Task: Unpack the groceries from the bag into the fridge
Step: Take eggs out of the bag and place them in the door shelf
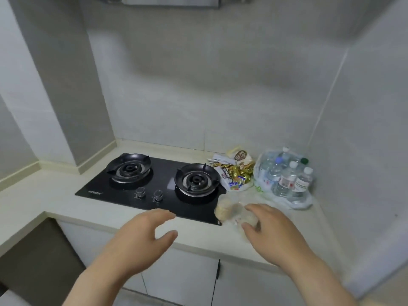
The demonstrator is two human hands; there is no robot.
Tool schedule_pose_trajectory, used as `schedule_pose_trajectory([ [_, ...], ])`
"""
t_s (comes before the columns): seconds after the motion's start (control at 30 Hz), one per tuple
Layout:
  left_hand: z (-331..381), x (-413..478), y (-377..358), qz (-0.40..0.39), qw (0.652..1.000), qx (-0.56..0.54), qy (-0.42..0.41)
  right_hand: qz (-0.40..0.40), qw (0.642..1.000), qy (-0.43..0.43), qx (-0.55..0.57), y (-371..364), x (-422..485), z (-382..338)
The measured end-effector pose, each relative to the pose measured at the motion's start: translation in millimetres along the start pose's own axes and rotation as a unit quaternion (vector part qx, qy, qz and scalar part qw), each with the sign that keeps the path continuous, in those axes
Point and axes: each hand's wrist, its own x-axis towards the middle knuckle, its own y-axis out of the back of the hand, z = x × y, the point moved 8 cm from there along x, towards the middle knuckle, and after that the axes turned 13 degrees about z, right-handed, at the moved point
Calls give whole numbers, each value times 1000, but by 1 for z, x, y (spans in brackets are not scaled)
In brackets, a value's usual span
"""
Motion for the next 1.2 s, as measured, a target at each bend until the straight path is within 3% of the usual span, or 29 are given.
schedule_pose_trajectory([
  [0.3,58,69,-74,-47,998,-39,-33,2,997,-74,5,-9,40,108],
  [0.83,88,154,-239,-183,973,-136,20,-72,981,-177,36,-79,63,241],
  [1.2,102,221,-339,-281,948,-151,-3,-122,920,-350,129,-155,75,297],
])
